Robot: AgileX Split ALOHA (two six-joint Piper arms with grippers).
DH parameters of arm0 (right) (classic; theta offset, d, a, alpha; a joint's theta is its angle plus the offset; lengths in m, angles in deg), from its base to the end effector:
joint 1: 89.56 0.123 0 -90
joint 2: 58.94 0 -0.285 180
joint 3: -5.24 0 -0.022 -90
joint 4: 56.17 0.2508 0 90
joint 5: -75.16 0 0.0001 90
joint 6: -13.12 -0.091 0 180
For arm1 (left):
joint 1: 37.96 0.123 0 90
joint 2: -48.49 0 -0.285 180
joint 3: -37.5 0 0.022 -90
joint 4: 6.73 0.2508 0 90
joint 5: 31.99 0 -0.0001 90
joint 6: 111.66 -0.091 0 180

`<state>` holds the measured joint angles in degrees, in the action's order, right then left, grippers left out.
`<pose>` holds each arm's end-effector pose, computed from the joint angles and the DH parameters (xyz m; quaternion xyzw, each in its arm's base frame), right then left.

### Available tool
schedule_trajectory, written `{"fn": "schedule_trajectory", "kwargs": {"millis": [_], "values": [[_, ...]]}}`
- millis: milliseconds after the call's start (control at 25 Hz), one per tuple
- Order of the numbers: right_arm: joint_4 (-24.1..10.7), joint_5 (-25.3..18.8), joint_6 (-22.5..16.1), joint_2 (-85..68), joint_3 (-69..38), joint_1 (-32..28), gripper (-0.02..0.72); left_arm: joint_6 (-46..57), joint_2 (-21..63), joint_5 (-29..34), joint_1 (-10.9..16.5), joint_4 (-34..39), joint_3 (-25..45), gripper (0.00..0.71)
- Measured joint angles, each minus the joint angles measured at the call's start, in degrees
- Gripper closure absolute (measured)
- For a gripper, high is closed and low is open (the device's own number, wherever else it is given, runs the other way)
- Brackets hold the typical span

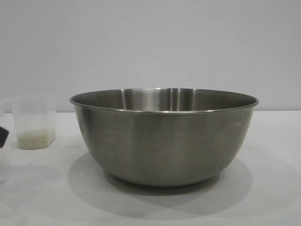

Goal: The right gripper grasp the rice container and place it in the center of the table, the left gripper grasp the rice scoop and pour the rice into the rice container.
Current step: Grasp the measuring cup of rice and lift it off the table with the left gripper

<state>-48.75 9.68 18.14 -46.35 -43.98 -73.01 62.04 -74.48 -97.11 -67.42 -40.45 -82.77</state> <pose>0.0013 0.0115 0.2684 -0.1694 0.8780 0.1088 0.4343 0.2245 -0.0742 0.0690 0.0222 0.8529 0.0590 0.5183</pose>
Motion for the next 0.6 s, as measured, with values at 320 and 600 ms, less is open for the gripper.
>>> {"fn": "schedule_trajectory", "kwargs": {"millis": [320,600], "values": [[0.0,0.1,0.0,0.0,0.0,0.0,0.405,0.0,-0.1,-0.1,9.0,10.4,-2.7,0.485],[0.0,0.1,-0.1,0.0,0.0,0.0,0.405,0.2,-0.1,-0.1,16.9,26.4,-2.7,0.485]]}}
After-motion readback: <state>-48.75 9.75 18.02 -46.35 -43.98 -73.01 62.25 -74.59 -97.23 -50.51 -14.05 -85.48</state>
